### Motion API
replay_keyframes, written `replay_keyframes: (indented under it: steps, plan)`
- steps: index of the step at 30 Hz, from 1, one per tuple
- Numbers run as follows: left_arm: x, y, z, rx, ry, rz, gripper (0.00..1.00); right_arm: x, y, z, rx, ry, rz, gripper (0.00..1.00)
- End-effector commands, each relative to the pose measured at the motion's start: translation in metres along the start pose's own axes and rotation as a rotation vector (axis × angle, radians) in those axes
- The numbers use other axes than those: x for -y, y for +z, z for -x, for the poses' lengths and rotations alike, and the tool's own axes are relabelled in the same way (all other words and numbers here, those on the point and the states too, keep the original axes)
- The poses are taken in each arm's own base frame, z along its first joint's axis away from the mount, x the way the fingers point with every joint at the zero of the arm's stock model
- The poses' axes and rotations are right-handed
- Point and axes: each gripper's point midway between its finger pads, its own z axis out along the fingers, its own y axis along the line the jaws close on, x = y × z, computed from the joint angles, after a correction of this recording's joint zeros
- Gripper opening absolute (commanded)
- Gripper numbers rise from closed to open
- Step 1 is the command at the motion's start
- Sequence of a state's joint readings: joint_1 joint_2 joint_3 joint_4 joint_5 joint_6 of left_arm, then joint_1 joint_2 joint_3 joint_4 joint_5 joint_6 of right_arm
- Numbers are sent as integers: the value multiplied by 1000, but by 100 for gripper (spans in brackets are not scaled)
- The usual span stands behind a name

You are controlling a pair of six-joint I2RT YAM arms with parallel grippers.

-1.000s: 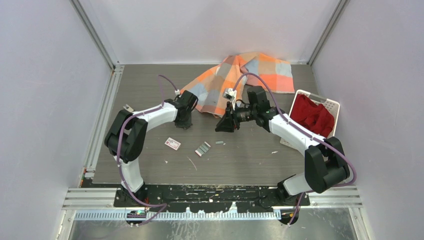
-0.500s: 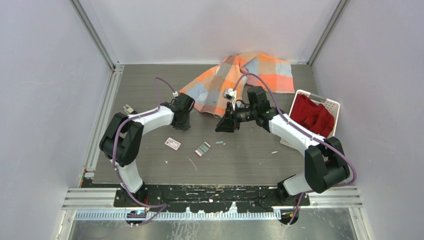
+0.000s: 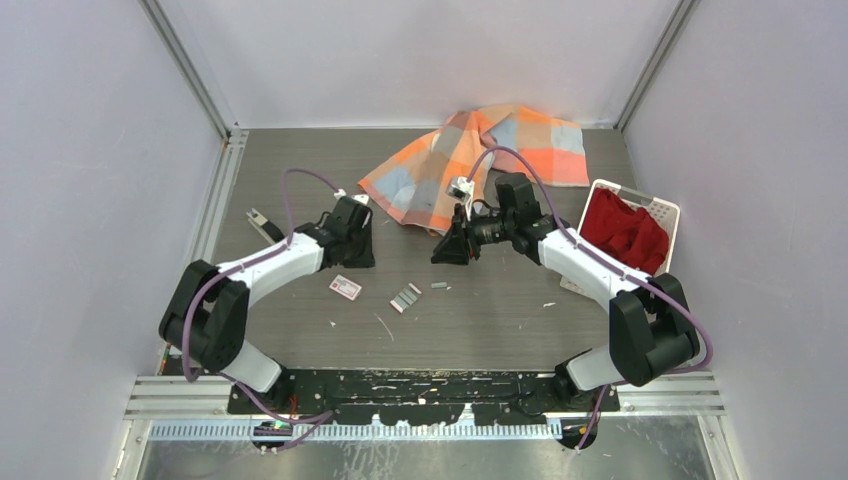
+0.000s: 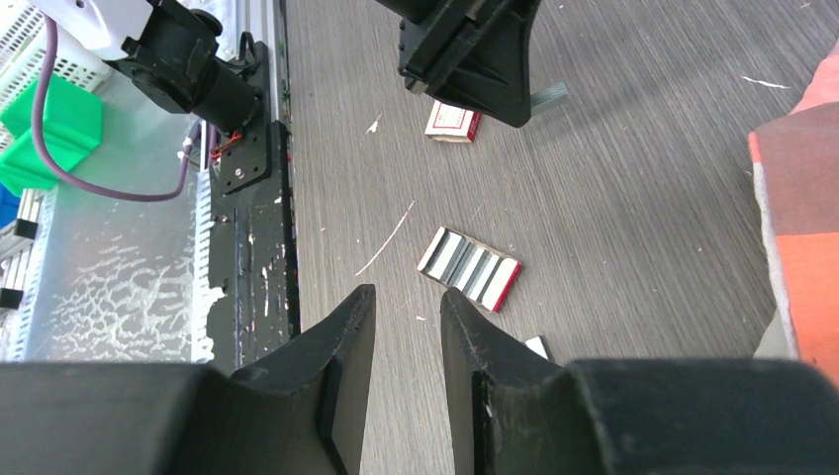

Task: Unload the staples from the stapler
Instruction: Pick up the staple from the center of the board.

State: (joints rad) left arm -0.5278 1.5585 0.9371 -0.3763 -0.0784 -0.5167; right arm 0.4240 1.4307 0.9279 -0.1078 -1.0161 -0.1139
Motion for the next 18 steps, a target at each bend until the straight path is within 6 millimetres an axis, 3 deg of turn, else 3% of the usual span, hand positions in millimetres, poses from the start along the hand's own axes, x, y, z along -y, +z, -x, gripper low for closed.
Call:
replay_keyframes:
  steps: [1,10,16,18]
  plan:
    - [25,-20,21,102,-20,-149,7,-12,-6,19,54,-70,26,36]
    - [57,-49,26,169,-44,-364,7,-23,-7,25,86,-69,78,37]
    - [85,-78,31,213,-49,-555,7,-32,-17,34,144,-53,119,38]
    - [96,-99,35,252,-47,-644,7,-35,-20,36,158,-43,133,38]
